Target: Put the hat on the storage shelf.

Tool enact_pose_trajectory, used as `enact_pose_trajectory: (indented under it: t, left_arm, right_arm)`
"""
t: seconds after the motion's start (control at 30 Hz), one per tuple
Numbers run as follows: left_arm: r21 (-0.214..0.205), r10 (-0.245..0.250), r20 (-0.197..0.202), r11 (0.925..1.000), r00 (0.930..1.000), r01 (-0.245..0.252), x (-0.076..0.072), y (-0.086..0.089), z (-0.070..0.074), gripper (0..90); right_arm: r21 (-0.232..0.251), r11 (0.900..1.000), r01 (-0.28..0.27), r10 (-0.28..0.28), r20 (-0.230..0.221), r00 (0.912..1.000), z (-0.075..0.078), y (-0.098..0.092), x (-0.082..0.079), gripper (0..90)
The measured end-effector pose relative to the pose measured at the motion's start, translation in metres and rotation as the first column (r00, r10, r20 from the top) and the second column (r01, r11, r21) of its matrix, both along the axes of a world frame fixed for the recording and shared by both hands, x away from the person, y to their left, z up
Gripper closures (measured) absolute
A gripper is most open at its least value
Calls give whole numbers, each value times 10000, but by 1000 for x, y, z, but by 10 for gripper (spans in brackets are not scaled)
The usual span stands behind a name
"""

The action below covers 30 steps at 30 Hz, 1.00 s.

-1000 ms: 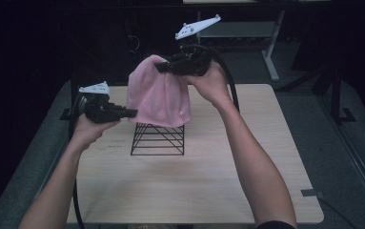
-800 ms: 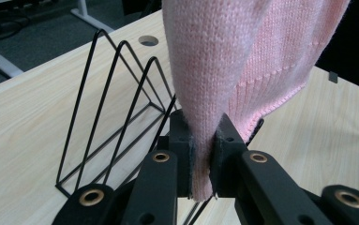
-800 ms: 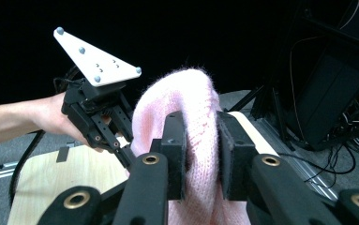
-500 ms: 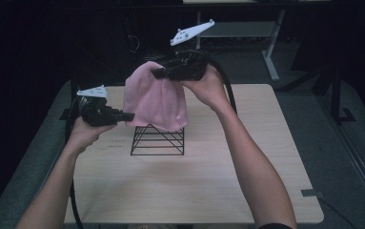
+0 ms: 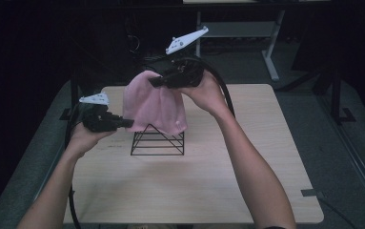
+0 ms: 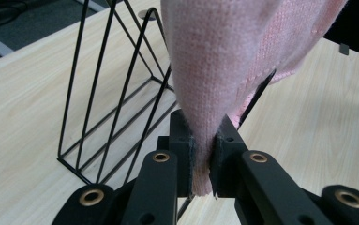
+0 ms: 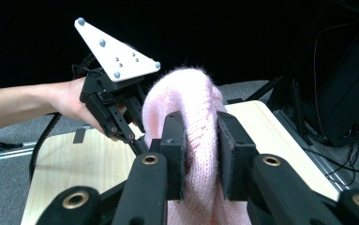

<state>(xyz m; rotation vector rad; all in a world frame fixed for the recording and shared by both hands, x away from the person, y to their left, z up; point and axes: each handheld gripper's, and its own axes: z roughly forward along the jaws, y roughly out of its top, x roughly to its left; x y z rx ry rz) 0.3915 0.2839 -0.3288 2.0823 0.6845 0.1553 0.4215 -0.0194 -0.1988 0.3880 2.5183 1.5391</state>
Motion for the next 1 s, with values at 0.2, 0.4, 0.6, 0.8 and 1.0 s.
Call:
enact_pose_trajectory:
  t: [0.2,0.4,0.6,0.8,1.0]
  left_arm:
    - [313,2,-105,9995,9999,1,0,-1,-9,810]
    - [846,-24,-155,9964,9999,37,0,-4,-16,810]
    - [1035,140,-319,9946,9994,-107,-1,-3,-22,810]
    - [1268,177,-435,9919,9989,-120,0,-1,-30,811]
    - [1576,149,-557,9875,9983,-59,2,-2,-37,810]
  right_arm:
    - [-152,9999,-65,63,-113,9999,-9,1,-4,736]
    - [-237,9997,-95,86,-363,9993,-20,2,-3,735]
    - [-331,9993,-195,174,-640,9978,-27,3,-4,734]
    - [-490,9985,-264,225,-774,9967,-37,6,-4,731]
    - [-681,9970,-381,315,-956,9949,-47,8,-2,728]
